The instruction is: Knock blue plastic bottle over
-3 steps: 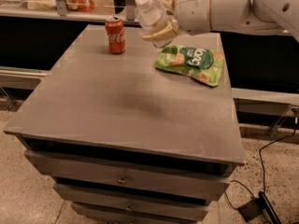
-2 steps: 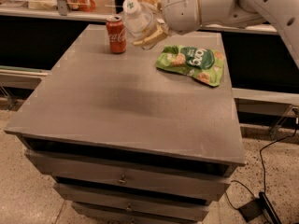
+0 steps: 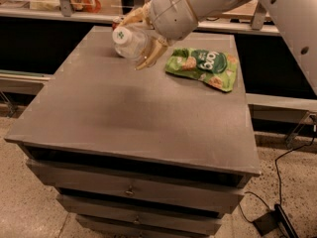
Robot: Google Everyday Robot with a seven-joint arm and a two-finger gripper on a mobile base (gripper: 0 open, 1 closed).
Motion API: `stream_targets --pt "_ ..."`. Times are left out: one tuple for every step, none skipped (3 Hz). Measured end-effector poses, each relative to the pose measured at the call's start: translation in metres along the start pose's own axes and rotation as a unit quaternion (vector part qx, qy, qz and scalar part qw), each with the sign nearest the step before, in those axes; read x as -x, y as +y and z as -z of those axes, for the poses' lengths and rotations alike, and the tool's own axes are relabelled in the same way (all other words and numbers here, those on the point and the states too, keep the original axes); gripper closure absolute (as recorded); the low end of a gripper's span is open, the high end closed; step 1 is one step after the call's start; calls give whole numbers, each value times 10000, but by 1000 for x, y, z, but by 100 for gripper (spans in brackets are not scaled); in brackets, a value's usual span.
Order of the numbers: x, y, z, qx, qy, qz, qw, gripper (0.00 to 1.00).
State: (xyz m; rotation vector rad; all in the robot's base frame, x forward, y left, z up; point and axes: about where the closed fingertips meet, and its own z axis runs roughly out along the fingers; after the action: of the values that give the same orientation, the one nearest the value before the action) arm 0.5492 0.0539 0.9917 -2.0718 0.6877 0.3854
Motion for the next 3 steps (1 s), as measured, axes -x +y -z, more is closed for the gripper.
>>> stream_targets --pt "2 16 -13 676 538 -62 9962 100" --pt "1 27 -21 1105 1192 -150 9866 100" --pt "-5 33 -25 1042 1778 99 9785 100"
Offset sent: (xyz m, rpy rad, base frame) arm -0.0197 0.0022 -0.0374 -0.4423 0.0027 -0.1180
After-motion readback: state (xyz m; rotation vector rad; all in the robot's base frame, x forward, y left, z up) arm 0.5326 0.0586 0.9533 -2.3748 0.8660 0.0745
